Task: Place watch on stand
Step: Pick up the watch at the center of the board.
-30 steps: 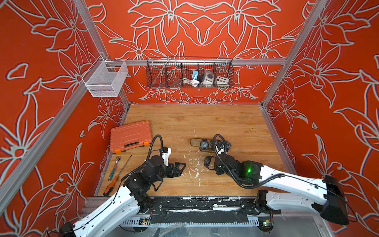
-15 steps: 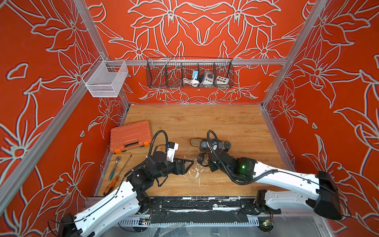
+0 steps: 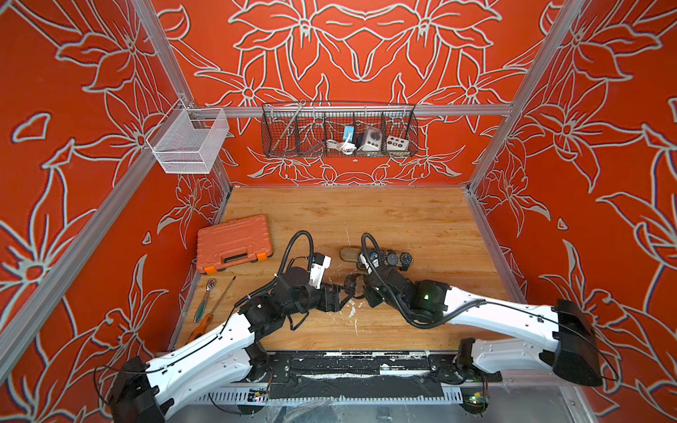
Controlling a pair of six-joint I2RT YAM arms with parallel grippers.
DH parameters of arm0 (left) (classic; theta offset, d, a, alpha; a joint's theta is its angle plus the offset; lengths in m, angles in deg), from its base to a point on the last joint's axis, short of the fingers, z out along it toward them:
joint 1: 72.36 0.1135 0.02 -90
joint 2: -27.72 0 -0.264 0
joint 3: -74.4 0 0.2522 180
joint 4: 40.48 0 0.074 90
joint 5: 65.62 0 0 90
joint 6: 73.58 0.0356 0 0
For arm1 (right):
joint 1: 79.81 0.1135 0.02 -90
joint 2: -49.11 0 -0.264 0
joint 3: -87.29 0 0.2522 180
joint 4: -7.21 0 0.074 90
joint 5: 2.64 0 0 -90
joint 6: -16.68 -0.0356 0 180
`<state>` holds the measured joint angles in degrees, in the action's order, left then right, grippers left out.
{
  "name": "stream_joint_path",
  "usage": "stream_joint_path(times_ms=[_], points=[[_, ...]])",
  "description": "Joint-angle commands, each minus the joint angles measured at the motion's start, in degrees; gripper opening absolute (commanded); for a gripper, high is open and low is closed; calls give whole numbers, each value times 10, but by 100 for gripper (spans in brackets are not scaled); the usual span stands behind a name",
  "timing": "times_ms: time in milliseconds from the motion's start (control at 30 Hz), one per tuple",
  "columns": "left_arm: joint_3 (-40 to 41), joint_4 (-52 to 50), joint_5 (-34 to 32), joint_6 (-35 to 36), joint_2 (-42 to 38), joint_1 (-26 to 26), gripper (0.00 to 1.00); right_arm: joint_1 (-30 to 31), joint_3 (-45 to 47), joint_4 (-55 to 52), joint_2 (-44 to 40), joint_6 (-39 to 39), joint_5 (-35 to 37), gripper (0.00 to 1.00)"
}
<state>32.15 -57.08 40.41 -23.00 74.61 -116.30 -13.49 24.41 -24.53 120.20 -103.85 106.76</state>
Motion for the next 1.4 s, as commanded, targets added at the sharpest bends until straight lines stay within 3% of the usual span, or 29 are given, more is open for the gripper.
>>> stream_joint_path(times_ms=[0, 500, 800, 1067, 1200, 1367], points=[[-13, 21, 7, 5, 7, -4, 81, 5, -17, 25, -1, 4, -6, 0], [-16, 28, 5, 3, 21, -4, 64, 25, -11, 39, -6, 2, -18, 0], [-18, 23, 1, 3, 15, -4, 45, 30, -15, 31, -4, 2, -7, 0], [-39, -21, -23, 19, 20, -4, 41, 30, -22, 7, -6, -10, 5, 0], [-78, -99, -82, 58, 13, -4, 42, 29, -24, -14, -30, -3, 14, 24], [-140, -192, -153, 110, 23, 2, 42, 13, -26, -66, -72, 9, 39, 45]])
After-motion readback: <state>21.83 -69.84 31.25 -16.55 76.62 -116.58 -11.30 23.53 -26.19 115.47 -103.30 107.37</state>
